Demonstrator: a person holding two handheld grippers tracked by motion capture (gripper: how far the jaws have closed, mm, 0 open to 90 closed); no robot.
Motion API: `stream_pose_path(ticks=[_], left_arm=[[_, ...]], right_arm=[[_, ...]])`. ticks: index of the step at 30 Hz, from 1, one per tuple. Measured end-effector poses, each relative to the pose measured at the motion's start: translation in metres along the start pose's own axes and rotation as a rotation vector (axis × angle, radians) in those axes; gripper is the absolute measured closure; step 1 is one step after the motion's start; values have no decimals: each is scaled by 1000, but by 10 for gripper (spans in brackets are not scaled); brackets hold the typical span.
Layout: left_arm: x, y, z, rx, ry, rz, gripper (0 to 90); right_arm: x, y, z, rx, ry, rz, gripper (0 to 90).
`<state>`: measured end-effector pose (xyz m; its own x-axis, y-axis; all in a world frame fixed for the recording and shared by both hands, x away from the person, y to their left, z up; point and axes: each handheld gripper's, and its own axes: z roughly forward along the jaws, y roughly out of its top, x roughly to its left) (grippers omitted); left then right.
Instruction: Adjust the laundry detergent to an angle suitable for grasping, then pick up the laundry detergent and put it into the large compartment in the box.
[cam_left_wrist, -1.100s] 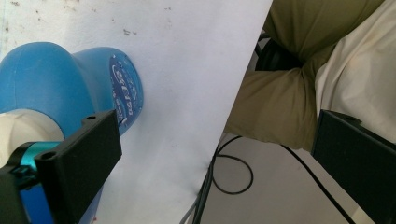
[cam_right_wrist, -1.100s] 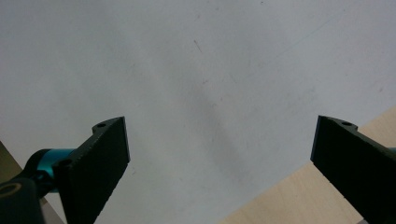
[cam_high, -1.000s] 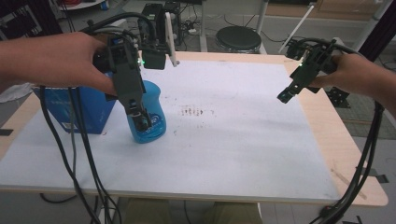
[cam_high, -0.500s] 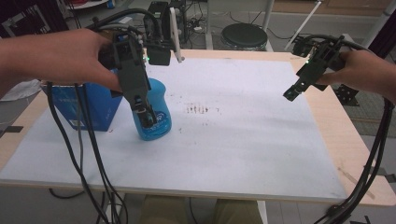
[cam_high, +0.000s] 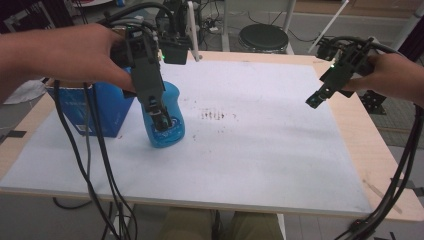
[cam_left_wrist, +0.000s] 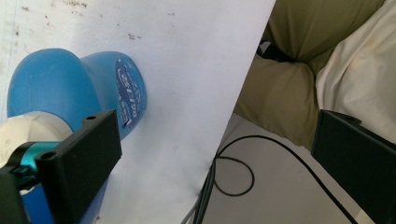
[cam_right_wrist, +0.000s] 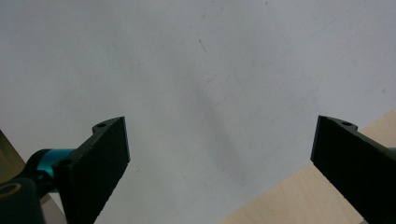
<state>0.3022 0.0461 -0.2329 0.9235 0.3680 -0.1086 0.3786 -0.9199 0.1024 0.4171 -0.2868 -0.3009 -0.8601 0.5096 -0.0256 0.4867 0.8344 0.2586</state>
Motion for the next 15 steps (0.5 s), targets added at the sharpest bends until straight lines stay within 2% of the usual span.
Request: stream_pose_path(ticks=[6,15], left_arm=[[1,-1,-5,-3,8,-5,16],[13,3,-21,-36,60,-62,17]], right_arm=[[0,1,1,2,-3,2,36],[-3,3,5,2,-3,1,36]])
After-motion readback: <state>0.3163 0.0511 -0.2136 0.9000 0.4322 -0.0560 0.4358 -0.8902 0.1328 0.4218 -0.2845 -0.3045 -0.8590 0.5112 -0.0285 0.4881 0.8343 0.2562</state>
